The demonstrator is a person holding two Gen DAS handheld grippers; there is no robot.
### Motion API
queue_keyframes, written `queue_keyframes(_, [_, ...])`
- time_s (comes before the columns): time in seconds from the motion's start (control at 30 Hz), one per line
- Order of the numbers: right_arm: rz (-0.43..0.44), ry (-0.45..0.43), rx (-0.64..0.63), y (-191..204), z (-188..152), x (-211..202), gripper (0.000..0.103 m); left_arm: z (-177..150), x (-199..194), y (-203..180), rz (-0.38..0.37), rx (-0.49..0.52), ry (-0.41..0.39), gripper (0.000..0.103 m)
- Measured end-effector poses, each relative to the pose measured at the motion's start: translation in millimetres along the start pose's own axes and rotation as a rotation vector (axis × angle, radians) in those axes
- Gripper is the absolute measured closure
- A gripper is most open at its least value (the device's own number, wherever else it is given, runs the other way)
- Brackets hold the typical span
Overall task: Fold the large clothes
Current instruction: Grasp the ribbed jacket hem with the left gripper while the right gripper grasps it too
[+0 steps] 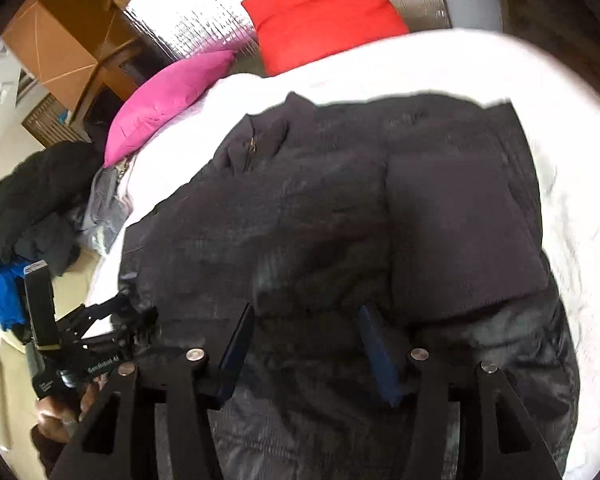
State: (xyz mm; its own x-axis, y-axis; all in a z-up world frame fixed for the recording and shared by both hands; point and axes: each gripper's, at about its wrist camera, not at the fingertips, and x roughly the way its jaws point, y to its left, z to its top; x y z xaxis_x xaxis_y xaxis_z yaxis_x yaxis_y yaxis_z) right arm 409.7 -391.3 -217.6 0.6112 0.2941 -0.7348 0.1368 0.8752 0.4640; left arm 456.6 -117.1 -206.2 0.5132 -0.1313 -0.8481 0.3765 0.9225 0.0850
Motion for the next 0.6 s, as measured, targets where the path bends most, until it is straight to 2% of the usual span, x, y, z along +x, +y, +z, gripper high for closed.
queue_keyframes(0.13, [-0.011, -0.089, 0.003, -8.3, -0.8, -39.2, 0.041, -11.1, -22.7, 11.2, -0.022, -0.027, -0.042, 0.026])
queue_keyframes(0.23, [0.019, -0.127, 0.08, -30.5, -9.1, -68.5, 0.041, -36.2, -41.8, 22.6, -0.047, -0.062, -0.067, 0.026])
queue_keyframes(0.33, [0.013, -0.148, 0.125, -46.0, -25.6, -91.2, 0.041, -65.0, -59.5, 26.2, -0.053, -0.067, -0.081, 0.026])
queue_keyframes(0.47, [0.003, -0.151, 0.177, -63.5, -66.8, -116.3, 0.041, -113.8, -84.3, 29.0, -0.016, -0.068, -0.126, 0.026])
queue_keyframes(0.6, [-0.034, -0.147, 0.178, -71.2, -109.6, -138.4, 0.041, -165.4, -103.5, 31.2, 0.002, -0.076, -0.149, 0.021])
